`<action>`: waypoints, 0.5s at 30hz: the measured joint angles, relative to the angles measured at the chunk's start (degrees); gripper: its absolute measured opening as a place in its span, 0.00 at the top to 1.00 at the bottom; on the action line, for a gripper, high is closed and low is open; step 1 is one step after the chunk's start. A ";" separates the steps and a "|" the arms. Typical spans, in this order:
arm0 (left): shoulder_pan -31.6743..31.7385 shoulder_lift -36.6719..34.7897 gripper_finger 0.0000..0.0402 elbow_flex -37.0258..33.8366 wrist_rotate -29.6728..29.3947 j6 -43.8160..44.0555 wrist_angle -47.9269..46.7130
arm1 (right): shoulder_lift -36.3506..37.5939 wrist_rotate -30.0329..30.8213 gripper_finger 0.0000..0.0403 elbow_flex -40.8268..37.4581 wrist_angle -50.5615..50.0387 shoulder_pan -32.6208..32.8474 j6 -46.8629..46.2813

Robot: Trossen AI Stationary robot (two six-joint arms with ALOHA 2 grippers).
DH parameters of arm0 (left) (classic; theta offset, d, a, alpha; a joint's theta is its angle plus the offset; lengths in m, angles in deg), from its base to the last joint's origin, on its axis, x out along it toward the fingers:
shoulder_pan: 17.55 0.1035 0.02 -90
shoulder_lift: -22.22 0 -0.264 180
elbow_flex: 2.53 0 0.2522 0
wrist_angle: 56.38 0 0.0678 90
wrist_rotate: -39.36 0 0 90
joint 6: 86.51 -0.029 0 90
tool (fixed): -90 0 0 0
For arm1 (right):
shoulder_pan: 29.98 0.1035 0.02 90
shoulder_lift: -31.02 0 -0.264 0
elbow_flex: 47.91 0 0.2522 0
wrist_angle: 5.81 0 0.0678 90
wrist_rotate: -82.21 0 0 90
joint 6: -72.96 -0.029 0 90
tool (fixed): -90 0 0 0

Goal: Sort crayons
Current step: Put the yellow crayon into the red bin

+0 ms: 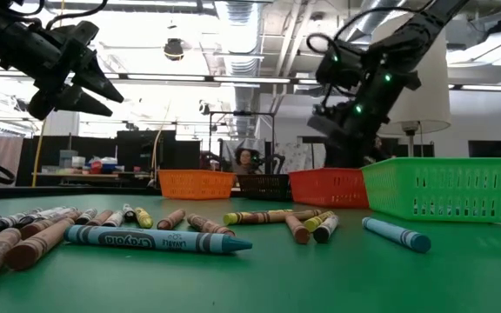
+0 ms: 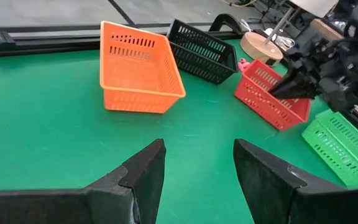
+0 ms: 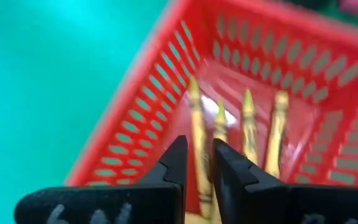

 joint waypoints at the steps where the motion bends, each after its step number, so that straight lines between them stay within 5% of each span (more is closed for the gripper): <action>1: -0.02 0.00 0.55 0.00 0.06 0.25 0.00 | 0.44 0.00 0.83 1.06 -0.24 0.00 0.77; 8: -0.02 0.02 0.55 0.00 0.38 0.71 0.00 | 4.85 -0.55 0.83 9.39 -2.49 0.68 7.34; 15: 0.01 0.00 0.55 0.00 0.22 0.53 -0.02 | 5.36 -10.53 0.83 13.98 1.57 9.46 25.29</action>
